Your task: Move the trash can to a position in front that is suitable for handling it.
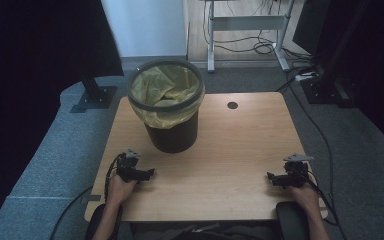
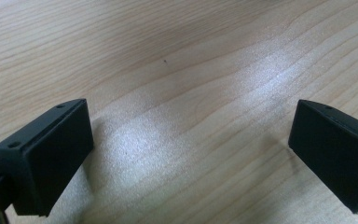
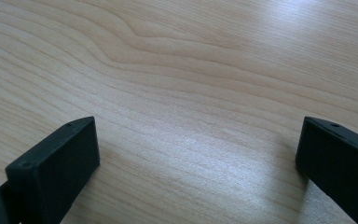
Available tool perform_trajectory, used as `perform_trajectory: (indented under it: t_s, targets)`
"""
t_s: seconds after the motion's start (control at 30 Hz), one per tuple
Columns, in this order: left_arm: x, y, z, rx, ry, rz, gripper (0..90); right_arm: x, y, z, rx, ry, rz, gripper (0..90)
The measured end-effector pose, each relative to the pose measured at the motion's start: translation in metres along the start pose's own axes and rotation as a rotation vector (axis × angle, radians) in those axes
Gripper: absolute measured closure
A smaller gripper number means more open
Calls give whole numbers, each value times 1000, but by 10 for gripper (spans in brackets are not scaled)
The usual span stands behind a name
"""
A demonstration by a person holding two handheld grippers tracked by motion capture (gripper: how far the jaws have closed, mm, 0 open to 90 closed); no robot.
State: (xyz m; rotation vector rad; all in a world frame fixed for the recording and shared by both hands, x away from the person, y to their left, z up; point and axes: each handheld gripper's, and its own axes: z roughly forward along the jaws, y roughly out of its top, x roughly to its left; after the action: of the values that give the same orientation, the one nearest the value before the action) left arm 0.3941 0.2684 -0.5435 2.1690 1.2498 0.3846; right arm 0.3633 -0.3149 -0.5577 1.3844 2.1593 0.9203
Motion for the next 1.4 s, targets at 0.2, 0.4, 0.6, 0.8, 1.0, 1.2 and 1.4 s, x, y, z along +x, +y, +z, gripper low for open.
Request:
perform_trajectory:
  t_s: [0.2,0.4,0.6,0.8,1.0,1.2,1.4]
  targets:
    - [9,6,1,16,13,6,0,1,5,-1,39,17,5,0]
    - [19,17,-4,-14,32,13,0,0,13,-8,5,44,48,0]
    - [29,30,-7,-42,19,11,0,5,24,-11,-22,58,41,0]
    - [37,46,-11,-67,12,10,0,9,38,-11,-39,73,20,0]
    - [46,60,-14,-84,15,11,0,15,55,-8,-58,95,-2,0]
    - [54,73,-16,-99,15,0,1,21,68,-2,-77,123,-4,0]
    - [66,90,-17,-117,27,-9,0,24,78,3,-83,130,-8,0]
